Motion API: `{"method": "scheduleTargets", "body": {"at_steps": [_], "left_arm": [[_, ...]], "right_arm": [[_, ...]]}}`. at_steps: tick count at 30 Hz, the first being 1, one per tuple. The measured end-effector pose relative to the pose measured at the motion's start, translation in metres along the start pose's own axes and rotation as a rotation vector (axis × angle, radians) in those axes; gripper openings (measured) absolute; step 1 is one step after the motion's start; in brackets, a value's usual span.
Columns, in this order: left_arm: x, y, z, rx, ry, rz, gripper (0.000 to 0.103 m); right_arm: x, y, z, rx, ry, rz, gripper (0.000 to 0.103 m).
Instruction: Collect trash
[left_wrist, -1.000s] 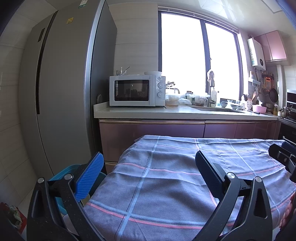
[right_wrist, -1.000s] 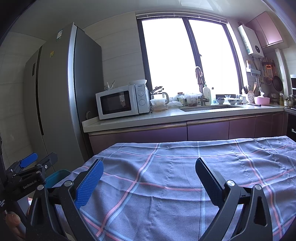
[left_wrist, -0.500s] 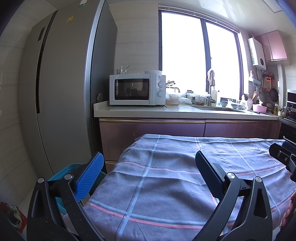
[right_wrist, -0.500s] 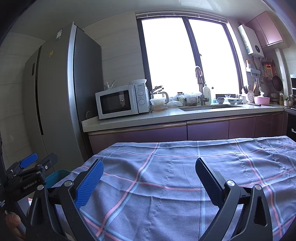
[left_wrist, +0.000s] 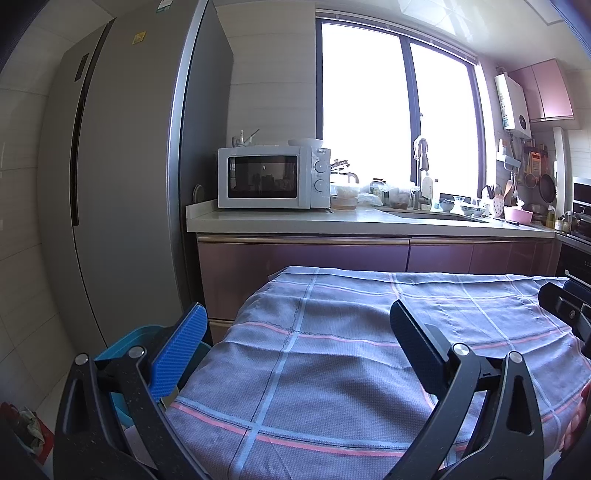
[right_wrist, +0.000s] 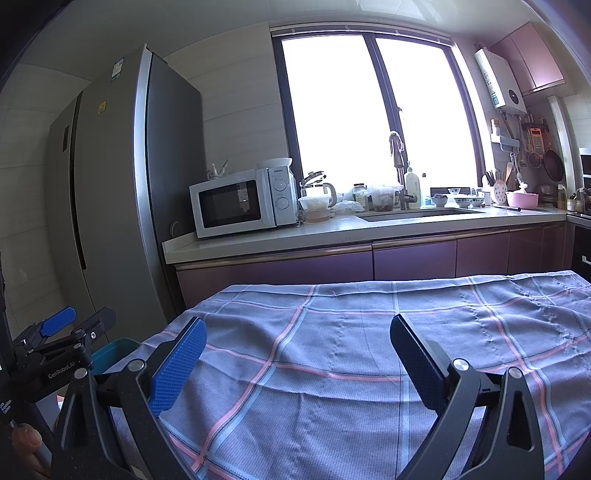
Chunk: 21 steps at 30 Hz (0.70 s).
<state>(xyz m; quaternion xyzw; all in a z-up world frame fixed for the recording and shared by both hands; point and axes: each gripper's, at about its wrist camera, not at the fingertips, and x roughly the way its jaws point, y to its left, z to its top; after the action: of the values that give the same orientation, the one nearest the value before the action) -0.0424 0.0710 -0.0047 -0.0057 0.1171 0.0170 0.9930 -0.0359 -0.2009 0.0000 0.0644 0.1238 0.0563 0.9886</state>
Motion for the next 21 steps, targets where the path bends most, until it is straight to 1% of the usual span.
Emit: {"method": "scheduleTargets", "body": {"at_steps": [12,21], "left_arm": [[-0.0001,-0.0007,0.0004,0.001,0.001,-0.001,0.097],[0.0040,-0.0044,0.0001,0.001,0.018,-0.014,0.097]], "right_arm": [[0.0018,-0.0024,0.0019,-0.002,0.000,0.001,0.096],[0.0028,-0.0048,0.0020,0.003,0.003,0.001,0.096]]}}
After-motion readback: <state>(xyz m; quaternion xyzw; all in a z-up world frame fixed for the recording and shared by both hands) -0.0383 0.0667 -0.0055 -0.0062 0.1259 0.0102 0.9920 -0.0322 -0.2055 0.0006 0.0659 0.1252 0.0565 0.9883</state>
